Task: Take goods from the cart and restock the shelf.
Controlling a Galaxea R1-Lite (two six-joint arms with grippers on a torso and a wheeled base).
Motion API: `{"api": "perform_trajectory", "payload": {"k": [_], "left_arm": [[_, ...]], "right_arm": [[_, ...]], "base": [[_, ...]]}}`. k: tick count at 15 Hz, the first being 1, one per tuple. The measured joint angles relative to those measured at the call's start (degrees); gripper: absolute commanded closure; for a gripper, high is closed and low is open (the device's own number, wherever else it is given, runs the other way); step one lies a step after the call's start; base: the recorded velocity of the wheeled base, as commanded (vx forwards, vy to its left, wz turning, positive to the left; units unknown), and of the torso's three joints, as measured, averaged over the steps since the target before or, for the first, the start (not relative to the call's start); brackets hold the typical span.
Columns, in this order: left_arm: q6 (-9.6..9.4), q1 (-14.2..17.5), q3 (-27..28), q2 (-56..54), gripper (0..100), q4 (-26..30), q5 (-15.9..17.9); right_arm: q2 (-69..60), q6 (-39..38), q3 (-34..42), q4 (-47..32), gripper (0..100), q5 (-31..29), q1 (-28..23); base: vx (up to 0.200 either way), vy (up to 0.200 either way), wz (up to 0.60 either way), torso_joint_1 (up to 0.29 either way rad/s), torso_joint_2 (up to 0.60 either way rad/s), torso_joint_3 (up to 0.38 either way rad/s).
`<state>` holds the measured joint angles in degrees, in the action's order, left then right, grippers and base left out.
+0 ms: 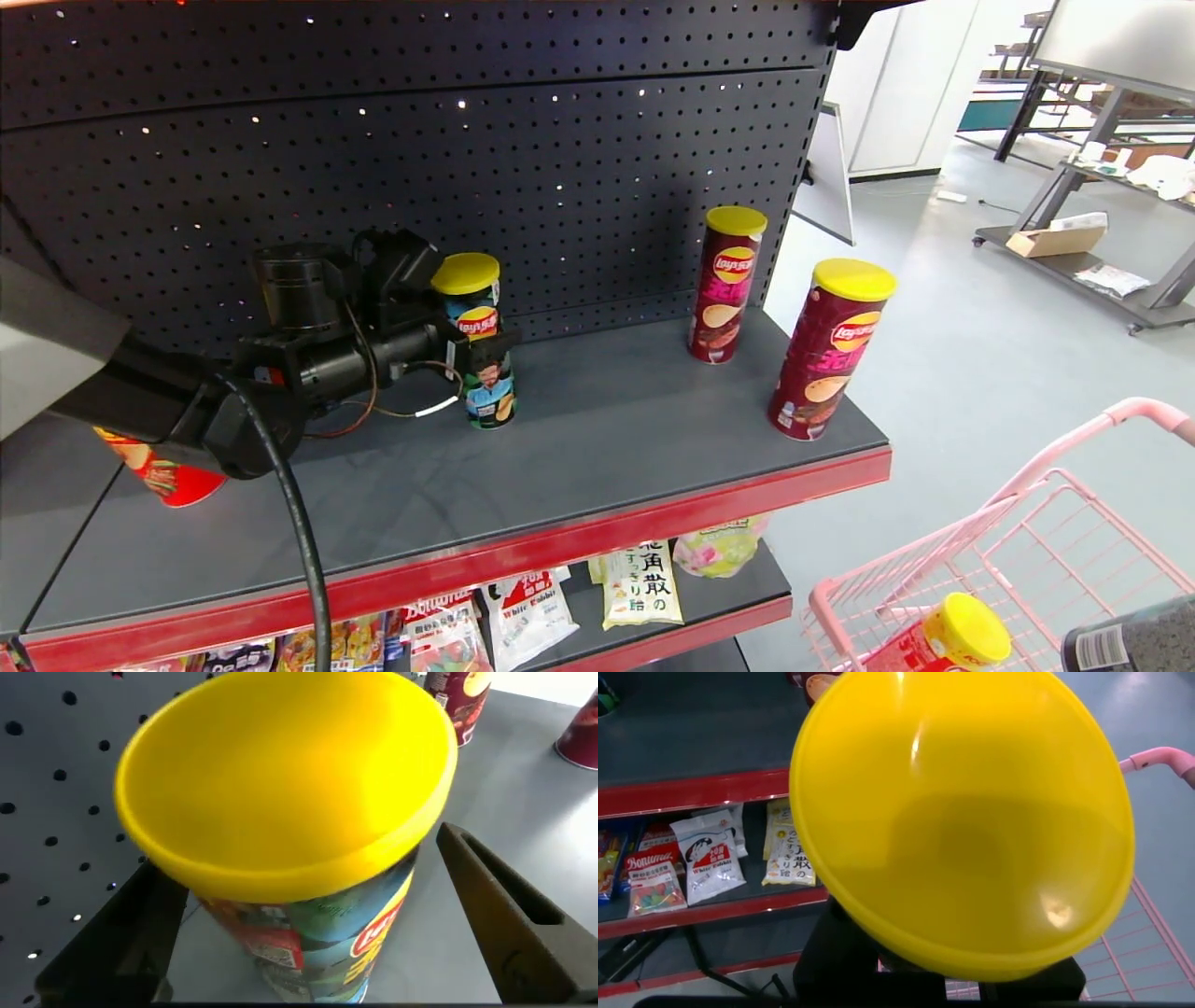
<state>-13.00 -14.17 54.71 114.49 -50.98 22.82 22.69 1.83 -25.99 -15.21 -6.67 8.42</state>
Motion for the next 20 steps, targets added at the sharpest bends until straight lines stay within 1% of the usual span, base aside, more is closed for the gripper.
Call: {"api": "perform_trajectory", "payload": {"k": [4,6,8,10,14,16,18,20], "left_arm": [[1.07,-0.2,-0.4,-0.3,100,0.1,0.1],[2.73,-0.5,-1.5,-1.3,100,0.1,0.4],[5.23,-1.0,-3.2,-3.5,100,0.2,0.6],[6.29,-1.6,-5.8,-6.7,100,0.4,0.7],[6.44,-3.0,-15.5,-14.2,100,0.1,0.0],[6.33,-3.7,-19.4,-15.9,100,-2.4,-1.5],[6.55,-4.7,-20.8,-16.4,100,-3.4,-2.5],[6.57,-5.4,-21.5,-16.6,100,-3.5,-2.7]], "right_arm": [[0.0,0.0,0.1,0.0,100,0.1,0.0],[0.0,0.0,0.1,0.0,100,0.0,0.0],[-0.1,0.0,0.1,0.0,100,0.0,0.0],[-0.1,0.0,0.0,0.0,100,0.0,0.0],[-0.1,0.0,0.0,0.0,100,0.1,0.0],[-0.1,0.0,0.0,0.0,100,0.1,0.0],[-0.1,0.0,0.0,0.0,100,0.1,0.0],[-0.1,0.0,0.0,0.0,100,0.1,0.0]], "base": [[0.000,0.000,0.00,0.000,0.00,0.000],[0.000,0.000,0.00,0.000,0.00,0.000],[0.000,0.000,0.00,0.000,0.00,0.000],[0.000,0.000,0.00,0.000,0.00,0.000],[0.000,0.000,0.00,0.000,0.00,0.000],[0.000,0.000,0.00,0.000,0.00,0.000],[0.000,0.000,0.00,0.000,0.00,0.000],[0.000,0.000,0.00,0.000,0.00,0.000]]}}
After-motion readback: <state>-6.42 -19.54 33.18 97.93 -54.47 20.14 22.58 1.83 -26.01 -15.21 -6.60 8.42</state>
